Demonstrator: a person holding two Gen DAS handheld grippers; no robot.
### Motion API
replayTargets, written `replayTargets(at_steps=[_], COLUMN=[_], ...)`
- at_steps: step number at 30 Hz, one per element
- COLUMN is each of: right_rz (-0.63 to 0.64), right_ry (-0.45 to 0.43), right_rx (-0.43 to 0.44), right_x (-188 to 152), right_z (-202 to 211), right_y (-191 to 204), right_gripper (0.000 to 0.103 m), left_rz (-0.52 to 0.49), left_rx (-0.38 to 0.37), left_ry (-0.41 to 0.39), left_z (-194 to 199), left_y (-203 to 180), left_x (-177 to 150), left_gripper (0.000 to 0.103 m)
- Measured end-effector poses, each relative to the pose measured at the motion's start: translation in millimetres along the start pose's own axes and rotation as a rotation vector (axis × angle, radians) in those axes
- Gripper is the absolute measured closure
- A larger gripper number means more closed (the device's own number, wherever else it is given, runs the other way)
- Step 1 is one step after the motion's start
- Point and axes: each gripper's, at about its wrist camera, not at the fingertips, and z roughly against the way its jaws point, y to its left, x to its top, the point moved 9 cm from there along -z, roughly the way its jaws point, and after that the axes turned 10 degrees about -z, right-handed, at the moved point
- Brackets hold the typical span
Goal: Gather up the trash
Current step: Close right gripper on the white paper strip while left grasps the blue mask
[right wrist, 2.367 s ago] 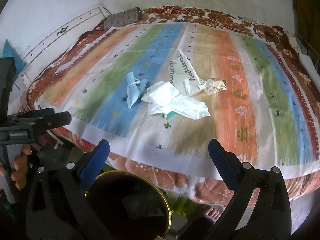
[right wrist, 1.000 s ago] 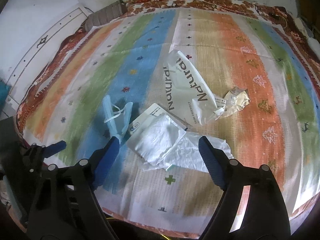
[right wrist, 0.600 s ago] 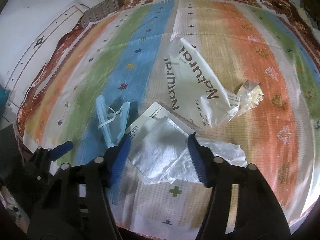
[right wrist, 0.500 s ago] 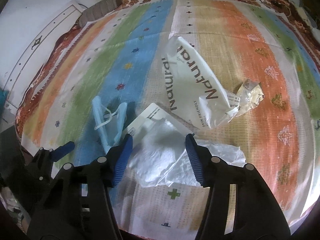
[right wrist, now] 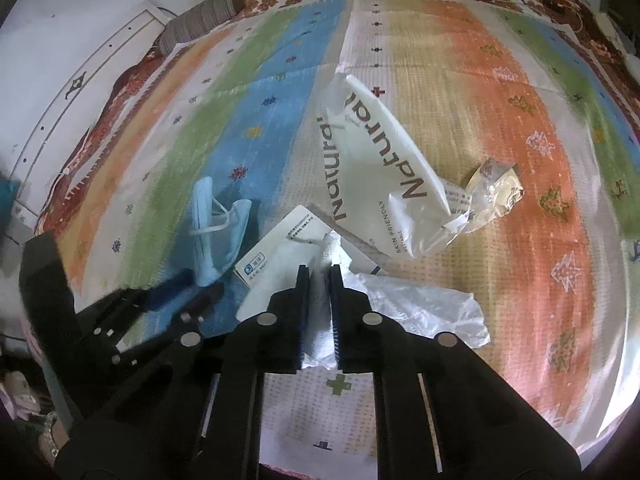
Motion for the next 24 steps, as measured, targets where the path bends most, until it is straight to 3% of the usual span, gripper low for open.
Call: replayTargets(at_steps=[1, 2, 6, 13, 18, 24], right_rz=[0.002, 0.003, 0.012, 0.047, 0.060, 0.083], right_ry=[-0.003, -0.007, -0.033, -0.077, -0.113, -0.169], right_rx=[0.002, 0.004, 0.027, 0.054, 0.083, 0.093], right_x=[0.1, 0.8, 4.1, 9.5, 12.2, 16.7], right_z=[2.2, 5.0, 17.5, 41.5, 63.5, 94.5], right_y=[0.1, 0.0, 3.7, 15.6, 22.0, 25.1], right_gripper=[0.095, 0.096, 0.097, 0.097, 0.097, 0.097], left_rz=[0.008, 0.014, 0.044, 0.097, 0.214, 0.217], left_rx=[-0.011, -0.015, -0.021, -0.046, -0.140, -0.163], left_ry=[-0.004, -0.008, -0.019, -0.054, -0.045, -0.062], left_z=[1.6, 4.4, 14.2, 35.0, 47.4, 65.1], left_y=[0.4, 1.6, 3.9, 9.7, 14.6, 9.4], left_x=[1.5, 4.1, 9.4, 26.3, 29.1, 31.6], left_gripper=[0.091, 0.095, 0.098, 0.099, 0.100, 0.100])
